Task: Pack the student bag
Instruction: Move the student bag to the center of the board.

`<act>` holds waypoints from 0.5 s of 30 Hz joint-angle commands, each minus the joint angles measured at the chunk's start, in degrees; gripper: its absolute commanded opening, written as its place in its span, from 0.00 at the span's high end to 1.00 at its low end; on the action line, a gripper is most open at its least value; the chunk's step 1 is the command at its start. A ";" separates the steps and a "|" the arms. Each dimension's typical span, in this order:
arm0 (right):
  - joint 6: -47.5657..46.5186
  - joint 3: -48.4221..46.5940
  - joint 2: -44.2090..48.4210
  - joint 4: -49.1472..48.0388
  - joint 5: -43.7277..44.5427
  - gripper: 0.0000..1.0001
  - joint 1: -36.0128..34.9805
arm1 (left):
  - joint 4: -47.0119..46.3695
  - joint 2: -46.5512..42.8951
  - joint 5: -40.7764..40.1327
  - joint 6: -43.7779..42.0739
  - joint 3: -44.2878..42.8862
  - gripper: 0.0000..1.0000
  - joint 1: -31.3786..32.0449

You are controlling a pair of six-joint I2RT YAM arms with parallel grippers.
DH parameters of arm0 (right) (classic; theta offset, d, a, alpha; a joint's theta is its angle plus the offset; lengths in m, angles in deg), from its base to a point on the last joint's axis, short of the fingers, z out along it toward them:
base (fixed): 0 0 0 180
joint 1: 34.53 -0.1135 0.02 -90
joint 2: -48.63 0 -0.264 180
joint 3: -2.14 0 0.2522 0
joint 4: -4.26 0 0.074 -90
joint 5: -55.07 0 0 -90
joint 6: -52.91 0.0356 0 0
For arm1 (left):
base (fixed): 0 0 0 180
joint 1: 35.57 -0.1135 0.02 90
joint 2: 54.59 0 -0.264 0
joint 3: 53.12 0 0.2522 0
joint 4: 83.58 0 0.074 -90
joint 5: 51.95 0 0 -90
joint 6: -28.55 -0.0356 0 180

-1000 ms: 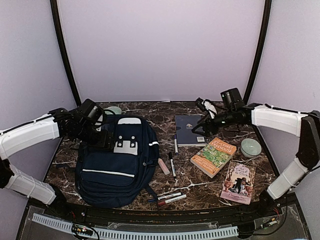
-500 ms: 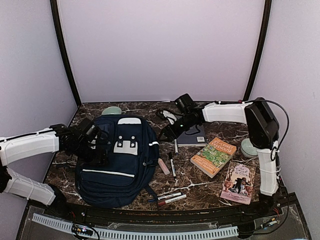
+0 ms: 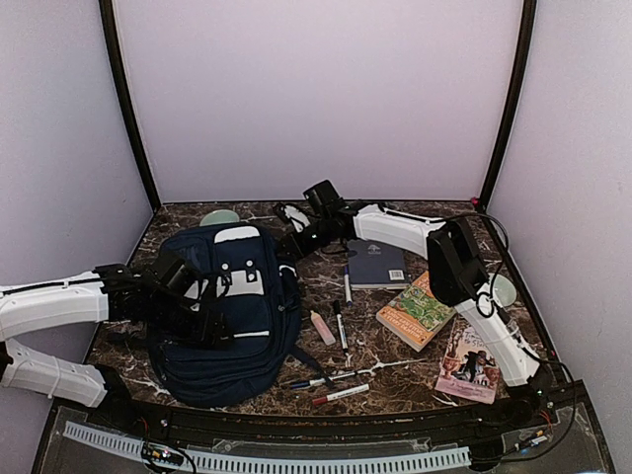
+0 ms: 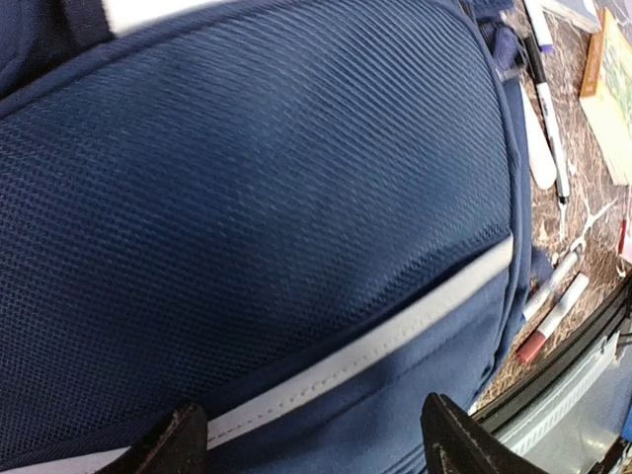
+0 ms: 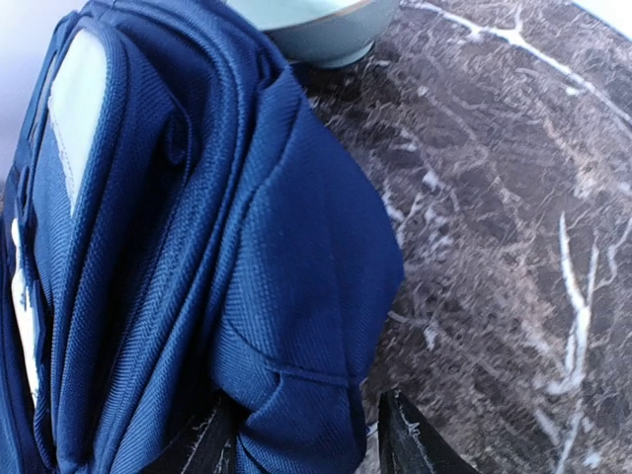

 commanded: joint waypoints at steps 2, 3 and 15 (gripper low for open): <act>0.60 -5.02 -1.55 -4.64 6.11 0.50 1.17 | 3.28 1.29 -1.62 -3.70 -4.79 0.23 3.84; 0.40 -4.91 -0.54 -4.13 5.57 0.49 1.55 | 3.65 1.25 -2.06 -4.50 -5.53 0.23 4.32; -3.33 22.36 28.54 -3.23 -11.41 0.40 2.74 | 0.91 -1.65 6.64 -18.91 -9.19 0.45 6.39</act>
